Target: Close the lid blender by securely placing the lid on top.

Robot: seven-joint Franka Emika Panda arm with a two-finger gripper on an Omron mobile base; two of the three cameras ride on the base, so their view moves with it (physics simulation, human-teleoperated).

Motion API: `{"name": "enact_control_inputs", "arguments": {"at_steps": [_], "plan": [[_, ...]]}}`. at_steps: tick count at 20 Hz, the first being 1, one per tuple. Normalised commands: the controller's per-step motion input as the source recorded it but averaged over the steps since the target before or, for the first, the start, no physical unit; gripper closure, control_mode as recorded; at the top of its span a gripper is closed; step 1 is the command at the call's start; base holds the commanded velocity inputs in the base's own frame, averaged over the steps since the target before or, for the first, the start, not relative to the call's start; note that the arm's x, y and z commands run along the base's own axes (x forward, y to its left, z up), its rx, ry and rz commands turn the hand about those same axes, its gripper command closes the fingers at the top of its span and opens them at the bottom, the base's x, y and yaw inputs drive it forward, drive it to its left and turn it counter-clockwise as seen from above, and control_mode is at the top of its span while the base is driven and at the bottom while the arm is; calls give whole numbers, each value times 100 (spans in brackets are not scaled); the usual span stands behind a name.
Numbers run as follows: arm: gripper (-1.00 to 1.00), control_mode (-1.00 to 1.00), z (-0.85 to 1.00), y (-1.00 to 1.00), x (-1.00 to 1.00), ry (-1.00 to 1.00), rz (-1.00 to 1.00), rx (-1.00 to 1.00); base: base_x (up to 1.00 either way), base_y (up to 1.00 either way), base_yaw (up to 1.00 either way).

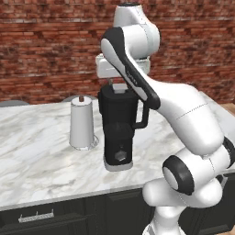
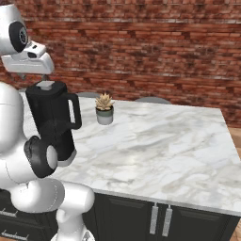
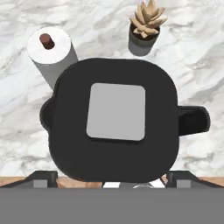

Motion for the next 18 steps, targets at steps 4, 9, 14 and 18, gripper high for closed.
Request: {"name": "enact_control_inputs", "arguments": {"at_steps": [4,9,14,18], "plan": [[-100,-100,7,-4,-66,-23,0,0,0,0,0],[-100,-100,0,-39,-83,-25,0,6,0,0,0],[-100,-100,2,-42,-80,-25,0,4,0,0,0],[-100,-100,1,-34,-71,-17,0,1,0,0,0]]}}
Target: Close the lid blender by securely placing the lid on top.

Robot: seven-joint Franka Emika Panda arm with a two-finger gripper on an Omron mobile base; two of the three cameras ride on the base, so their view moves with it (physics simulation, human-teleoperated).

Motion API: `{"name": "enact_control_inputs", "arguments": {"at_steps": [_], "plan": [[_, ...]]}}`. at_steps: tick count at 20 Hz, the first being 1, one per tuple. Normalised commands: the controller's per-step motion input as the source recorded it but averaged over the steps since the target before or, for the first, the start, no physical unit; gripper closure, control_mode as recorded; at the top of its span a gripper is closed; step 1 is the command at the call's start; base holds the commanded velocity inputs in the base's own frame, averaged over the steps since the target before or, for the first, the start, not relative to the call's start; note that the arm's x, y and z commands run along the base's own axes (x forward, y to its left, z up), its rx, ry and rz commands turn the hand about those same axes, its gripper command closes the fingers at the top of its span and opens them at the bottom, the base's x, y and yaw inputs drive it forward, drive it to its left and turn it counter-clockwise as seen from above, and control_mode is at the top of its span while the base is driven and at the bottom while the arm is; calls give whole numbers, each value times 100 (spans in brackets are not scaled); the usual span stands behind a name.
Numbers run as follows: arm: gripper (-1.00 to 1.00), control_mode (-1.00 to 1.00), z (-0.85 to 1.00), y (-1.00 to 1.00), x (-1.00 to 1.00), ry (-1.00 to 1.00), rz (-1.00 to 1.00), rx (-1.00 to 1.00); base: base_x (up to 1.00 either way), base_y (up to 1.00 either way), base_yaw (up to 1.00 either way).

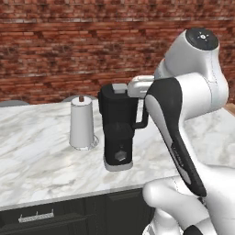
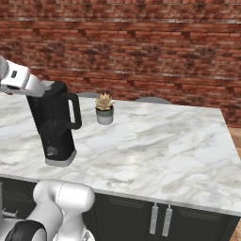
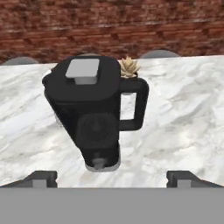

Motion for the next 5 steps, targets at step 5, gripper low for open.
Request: {"name": "enact_control_inputs", "arguments": {"at_steps": [5], "plan": [[-100,-100,-1,-23,-34,-7,0,0,0,0,0]]}}
